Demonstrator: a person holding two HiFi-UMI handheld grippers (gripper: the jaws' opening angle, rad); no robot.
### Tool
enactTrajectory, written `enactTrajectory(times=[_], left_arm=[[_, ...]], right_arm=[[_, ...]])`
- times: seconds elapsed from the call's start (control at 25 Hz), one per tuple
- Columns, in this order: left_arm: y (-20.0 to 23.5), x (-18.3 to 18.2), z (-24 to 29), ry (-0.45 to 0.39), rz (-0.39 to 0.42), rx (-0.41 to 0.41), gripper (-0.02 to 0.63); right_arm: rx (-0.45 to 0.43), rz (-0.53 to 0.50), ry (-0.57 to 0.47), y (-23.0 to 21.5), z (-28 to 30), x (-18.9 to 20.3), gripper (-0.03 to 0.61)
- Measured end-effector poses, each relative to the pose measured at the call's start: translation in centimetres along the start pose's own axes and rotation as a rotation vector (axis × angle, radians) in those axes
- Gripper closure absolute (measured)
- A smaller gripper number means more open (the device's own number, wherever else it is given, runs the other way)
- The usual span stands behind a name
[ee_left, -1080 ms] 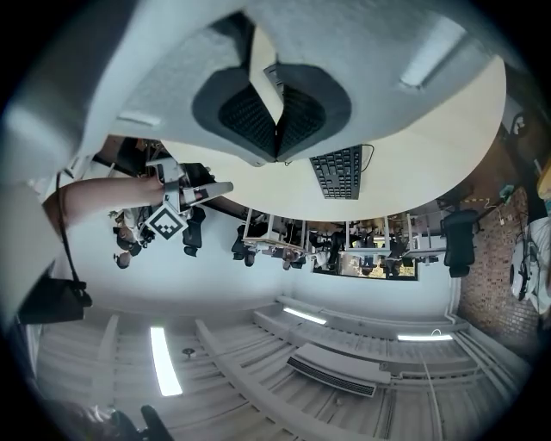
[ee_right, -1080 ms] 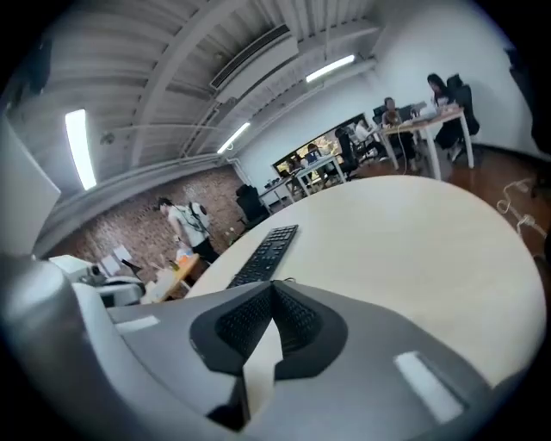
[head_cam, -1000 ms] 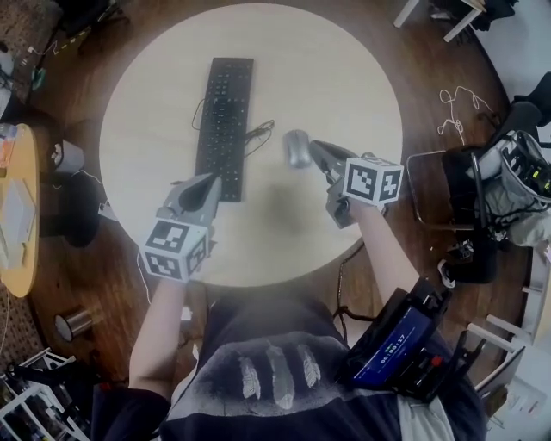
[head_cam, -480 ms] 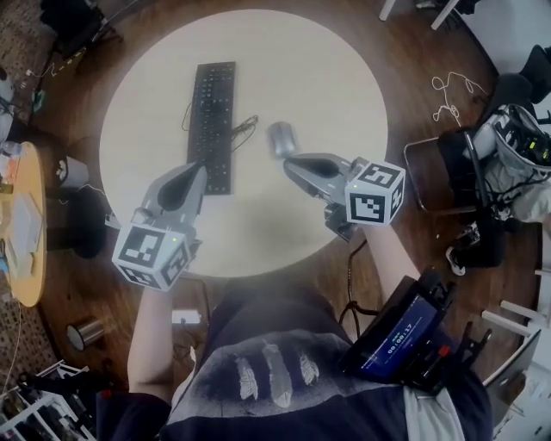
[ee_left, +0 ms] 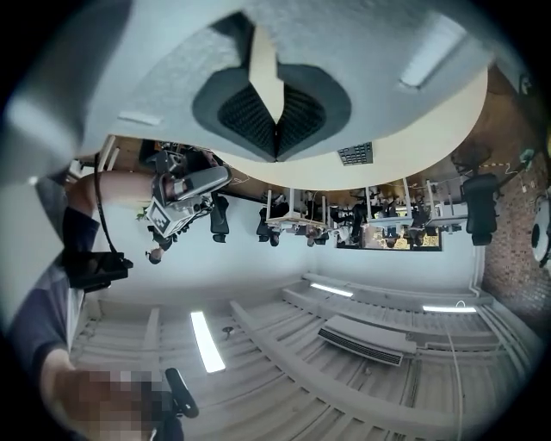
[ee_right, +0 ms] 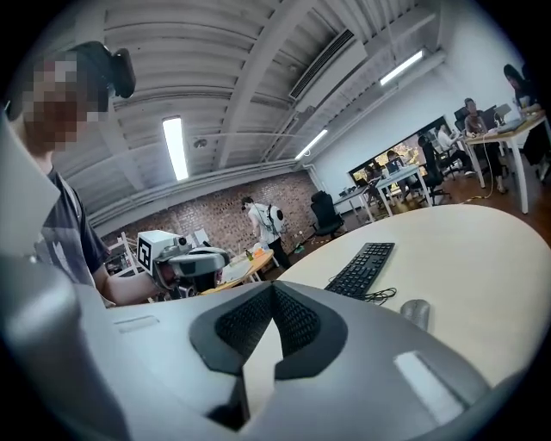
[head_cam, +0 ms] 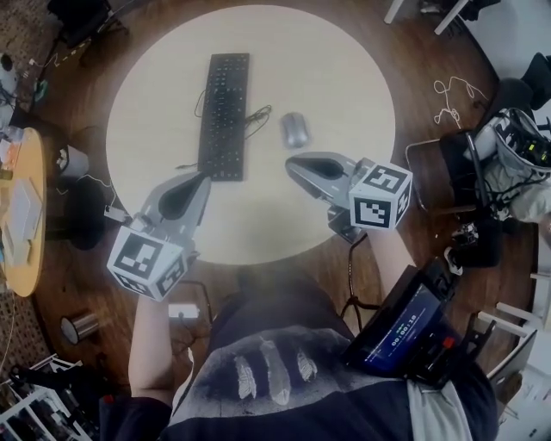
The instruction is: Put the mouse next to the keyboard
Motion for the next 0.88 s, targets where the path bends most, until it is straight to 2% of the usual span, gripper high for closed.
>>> enactTrajectory(times=[0.32, 0.44, 0.6, 0.76, 0.88], left_arm=[[1.5, 2.0, -5.9, -0.033, -0.014, -0.037, 0.614], [2.6, 3.1, -8.9, -0.049, -0.028, -0.039, 0.614], [2.8, 4.4, -11.7, -0.073, -0.064, -0.003, 0.614], [2.9, 5.0, -13.5, -0.078, -0.050, 0.014, 0.614], [2.5, 5.3, -14.3, -0.089, -0.044, 0.059, 0.614]], right_arm=[[0.054, -0.023, 0.071, 4.2, 2.6, 1.4, 0.578], [0.089, -0.006, 0.061, 6.0, 3.8, 1.7, 0.578], [0.116, -0.021, 0.055, 8.9, 4.7, 1.7, 0.578], [0.124, -0.047, 0.062, 12.0, 5.5, 1.9, 0.578], [0.136, -0.028, 0.057, 13.8, 5.7, 2.4, 0.578]])
Point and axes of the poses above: the fingertips, and each gripper's own axes: z forward along the fingers, y to its left, x out of its underside, the point moved 2 cm from there along -z, backward along the fingers, and after that the axes turned 1 degree about x, right-handed, at the moved point
